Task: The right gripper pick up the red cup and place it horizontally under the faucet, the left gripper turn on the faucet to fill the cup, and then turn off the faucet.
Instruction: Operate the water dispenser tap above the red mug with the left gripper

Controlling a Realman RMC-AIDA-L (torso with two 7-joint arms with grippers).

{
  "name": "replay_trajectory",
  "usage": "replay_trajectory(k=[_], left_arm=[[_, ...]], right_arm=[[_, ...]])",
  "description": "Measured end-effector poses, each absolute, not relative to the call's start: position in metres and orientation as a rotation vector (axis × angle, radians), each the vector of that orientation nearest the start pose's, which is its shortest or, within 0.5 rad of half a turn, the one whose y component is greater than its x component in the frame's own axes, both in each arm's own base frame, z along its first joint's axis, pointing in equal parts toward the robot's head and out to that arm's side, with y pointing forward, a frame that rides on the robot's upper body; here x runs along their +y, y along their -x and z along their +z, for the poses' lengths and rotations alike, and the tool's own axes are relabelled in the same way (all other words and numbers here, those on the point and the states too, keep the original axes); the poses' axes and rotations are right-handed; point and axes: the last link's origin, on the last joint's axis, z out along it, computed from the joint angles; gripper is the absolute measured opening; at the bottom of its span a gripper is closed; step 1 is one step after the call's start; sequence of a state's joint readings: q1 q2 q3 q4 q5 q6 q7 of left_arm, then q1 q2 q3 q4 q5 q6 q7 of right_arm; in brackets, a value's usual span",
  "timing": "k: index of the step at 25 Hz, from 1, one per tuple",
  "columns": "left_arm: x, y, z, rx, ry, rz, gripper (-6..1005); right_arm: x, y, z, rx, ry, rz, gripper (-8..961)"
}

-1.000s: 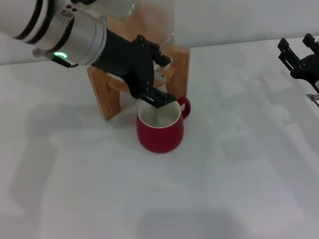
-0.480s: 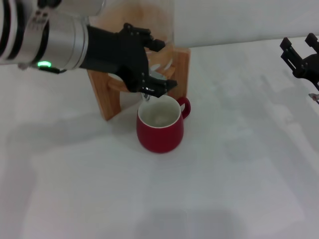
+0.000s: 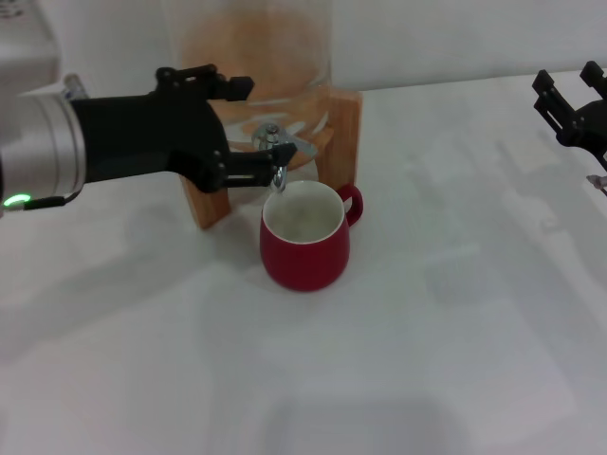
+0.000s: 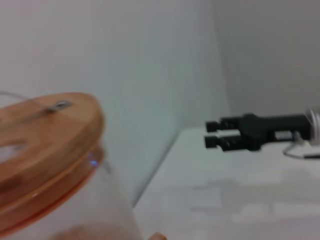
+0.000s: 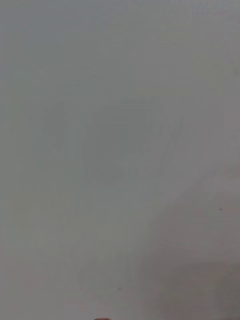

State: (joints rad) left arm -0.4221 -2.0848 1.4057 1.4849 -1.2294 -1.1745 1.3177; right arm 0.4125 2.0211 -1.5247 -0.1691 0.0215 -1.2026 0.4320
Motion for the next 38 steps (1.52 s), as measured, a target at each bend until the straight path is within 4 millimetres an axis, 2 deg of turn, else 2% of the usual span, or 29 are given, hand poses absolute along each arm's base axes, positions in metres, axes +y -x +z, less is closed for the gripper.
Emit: replay_trajectory(k=[7,12,23,30,38], left_arm=[[0.348,0.130,0.015,-0.164,2.593,-0.516,830],[0.348,0.137,0.011,-0.199,2.592,-0.530,830],[0.352,0.132,-0.006,-0.202,2.665,-0.529,830],[0.347,0.131,-0.016,-0.231,2.711,-0.511,830],[0.345,0.130,-0.014,-0.240,2.732,-0.472,830]], right_arm=[[0.344,-0.339,0.036,0.566,1.572,0.831,682],[0.348,-0.338,0.035,0.573,1.575,0.823,682],[0.351,-0.335,0.034,0.572,1.579,0.826,682],[0.352,-0.335,0.034,0.572,1.580,0.826,682],[0.351,-0.335,0.034,0.573,1.579,0.824,683]])
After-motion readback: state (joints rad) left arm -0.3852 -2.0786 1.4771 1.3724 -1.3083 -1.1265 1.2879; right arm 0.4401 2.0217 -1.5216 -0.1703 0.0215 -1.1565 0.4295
